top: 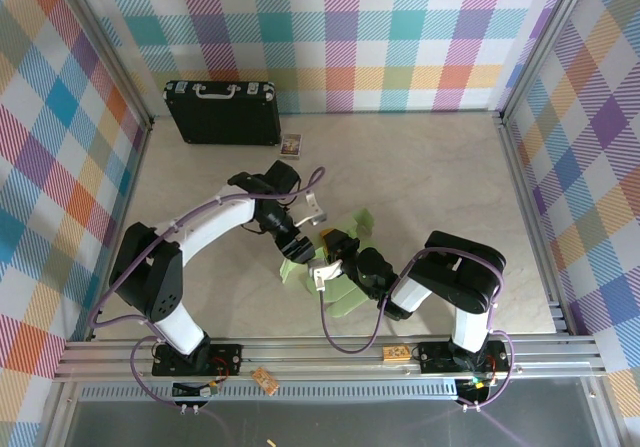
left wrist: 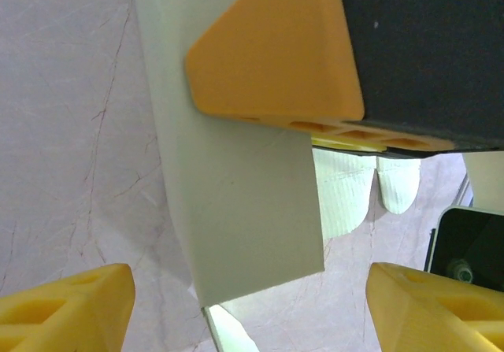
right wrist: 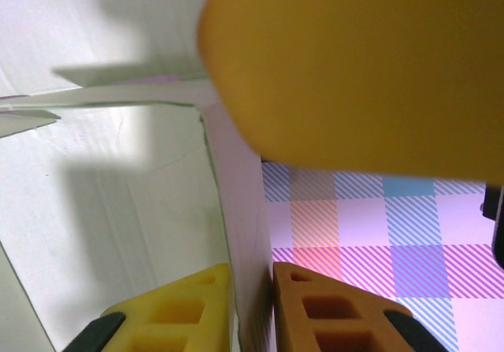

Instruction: Fold the paper box

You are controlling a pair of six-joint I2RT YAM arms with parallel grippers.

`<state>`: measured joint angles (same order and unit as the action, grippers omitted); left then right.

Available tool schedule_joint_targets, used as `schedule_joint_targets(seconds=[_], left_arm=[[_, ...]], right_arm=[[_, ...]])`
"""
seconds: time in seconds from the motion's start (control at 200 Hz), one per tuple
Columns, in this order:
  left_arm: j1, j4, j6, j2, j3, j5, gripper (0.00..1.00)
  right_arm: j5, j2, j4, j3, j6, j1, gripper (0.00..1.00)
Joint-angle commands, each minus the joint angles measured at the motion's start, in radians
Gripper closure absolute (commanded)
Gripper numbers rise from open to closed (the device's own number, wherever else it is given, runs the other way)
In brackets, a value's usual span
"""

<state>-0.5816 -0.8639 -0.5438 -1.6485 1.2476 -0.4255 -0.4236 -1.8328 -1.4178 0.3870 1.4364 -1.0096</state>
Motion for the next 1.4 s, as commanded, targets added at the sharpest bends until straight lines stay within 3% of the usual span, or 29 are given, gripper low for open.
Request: schedule_joint_targets(seconds=[0.0, 0.335, 0.95, 1.06, 1.255, 1.395], left_arm=[[-0.02, 0.012, -0.012, -0.01, 0.005, 0.029, 0.23], [-0.055, 0.036, 0.009, -0.045, 0.013, 0.131, 0.28], [-0.086, 0.087, 0.013, -0.031, -0.018, 0.183, 0.45], [-0.087, 0.092, 0.012, -0.029, -0.021, 0.193, 0.48], [-0.087, 0.101, 0.005, -0.022, -0.028, 0.205, 0.5], [-0.087, 0.1, -0.001, -0.024, -0.03, 0.208, 0.52]], right_arm=[[0.017, -0.034, 0.012, -0.004, -0.023, -0.011, 0.8], [0.009, -0.046, 0.012, 0.003, -0.016, -0.01, 0.79], [-0.004, -0.029, 0.011, -0.003, -0.044, -0.01, 0.73], [-0.006, -0.007, 0.026, -0.01, -0.065, -0.01, 0.63], [-0.006, 0.086, 0.121, -0.031, -0.147, -0.018, 0.59], [-0.01, 0.276, 0.364, -0.041, -0.28, -0.03, 0.49]])
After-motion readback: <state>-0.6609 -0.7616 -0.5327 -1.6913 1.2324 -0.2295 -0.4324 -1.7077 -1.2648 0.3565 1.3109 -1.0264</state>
